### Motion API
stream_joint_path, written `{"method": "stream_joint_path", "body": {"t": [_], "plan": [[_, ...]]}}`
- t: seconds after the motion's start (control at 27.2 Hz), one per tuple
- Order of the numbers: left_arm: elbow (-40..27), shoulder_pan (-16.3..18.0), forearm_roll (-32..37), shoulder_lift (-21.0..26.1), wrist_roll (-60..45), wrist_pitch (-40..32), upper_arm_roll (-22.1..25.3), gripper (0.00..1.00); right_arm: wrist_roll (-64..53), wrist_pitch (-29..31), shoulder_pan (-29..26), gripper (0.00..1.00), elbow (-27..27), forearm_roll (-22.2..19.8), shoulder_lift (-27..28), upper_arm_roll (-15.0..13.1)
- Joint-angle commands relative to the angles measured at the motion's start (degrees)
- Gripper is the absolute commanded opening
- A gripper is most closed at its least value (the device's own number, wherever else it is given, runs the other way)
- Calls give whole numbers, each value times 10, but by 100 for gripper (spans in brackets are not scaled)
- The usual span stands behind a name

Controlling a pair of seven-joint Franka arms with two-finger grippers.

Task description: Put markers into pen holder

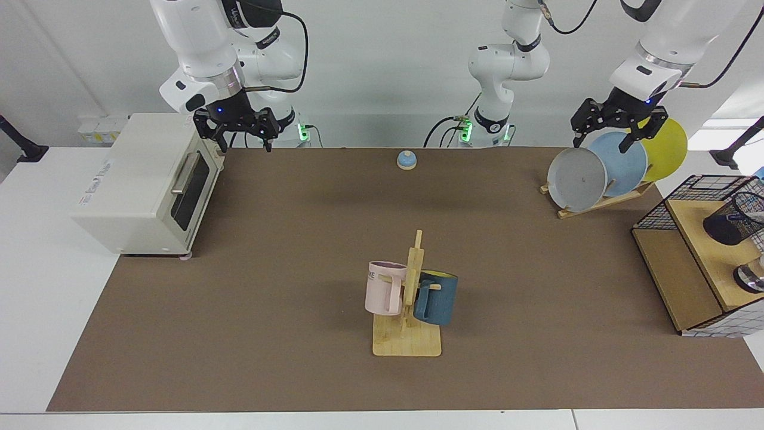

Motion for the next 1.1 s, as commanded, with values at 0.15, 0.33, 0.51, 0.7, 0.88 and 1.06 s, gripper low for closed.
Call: {"method": "stream_joint_path", "body": {"t": [0.15,0.33,0.51,0.7,0.88,1.06], "plan": [[-12,-16,7,-15,2,7,10,100,5,-5,-8,99,2,9,-5,3],[-7,-15,6,-15,0,7,9,100,5,-5,-8,99,2,9,-5,3],[-7,-11,7,-15,0,6,4,100,5,-5,-8,99,2,9,-5,3],[-7,-4,8,-15,1,6,-1,100,5,-5,-8,99,2,9,-5,3],[-7,9,8,-15,1,6,-15,100,5,-5,-8,99,2,9,-5,3],[-7,10,8,-15,1,6,-15,100,5,-5,-8,99,2,9,-5,3]]}}
